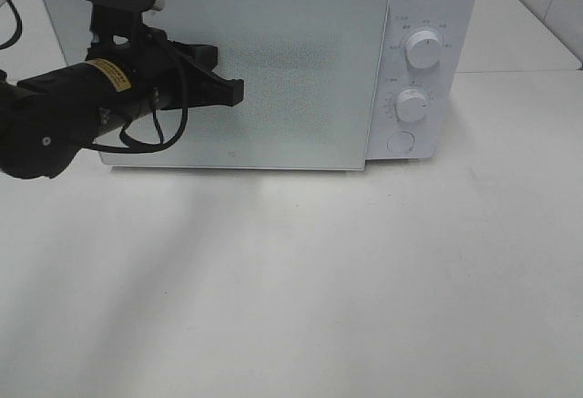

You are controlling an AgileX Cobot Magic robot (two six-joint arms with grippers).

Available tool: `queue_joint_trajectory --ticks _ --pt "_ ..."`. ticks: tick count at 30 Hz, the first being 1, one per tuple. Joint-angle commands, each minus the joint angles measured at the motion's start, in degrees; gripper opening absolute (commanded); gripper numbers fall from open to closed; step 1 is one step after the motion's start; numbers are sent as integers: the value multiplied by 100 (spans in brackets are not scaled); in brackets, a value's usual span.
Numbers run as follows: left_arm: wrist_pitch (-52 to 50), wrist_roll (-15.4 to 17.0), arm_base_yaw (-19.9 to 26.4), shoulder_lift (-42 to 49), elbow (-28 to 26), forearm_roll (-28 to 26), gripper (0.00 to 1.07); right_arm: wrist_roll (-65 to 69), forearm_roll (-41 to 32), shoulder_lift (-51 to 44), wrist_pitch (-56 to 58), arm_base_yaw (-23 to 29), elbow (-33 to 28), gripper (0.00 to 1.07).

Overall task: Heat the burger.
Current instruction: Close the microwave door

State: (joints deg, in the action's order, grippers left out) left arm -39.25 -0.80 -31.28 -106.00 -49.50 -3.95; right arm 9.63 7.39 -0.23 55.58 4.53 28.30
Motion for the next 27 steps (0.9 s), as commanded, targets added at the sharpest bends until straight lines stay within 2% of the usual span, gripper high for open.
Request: queue_joint_trajectory --ticks 1,17,22,27 --pt "109 17 -17 -160 -407 -97 0 46 29 -160 -40 -29 -6 75" --pt "556 80 -29 -659 -1553 -97 0 46 29 -160 -40 -29 -6 75" --pt "556 80 -120 -699 -1690 -80 0 46 29 -160 -40 -29 -6 75" --pt "699 80 -321 -556 -1604 40 0 46 29 -160 -40 -29 -6 75"
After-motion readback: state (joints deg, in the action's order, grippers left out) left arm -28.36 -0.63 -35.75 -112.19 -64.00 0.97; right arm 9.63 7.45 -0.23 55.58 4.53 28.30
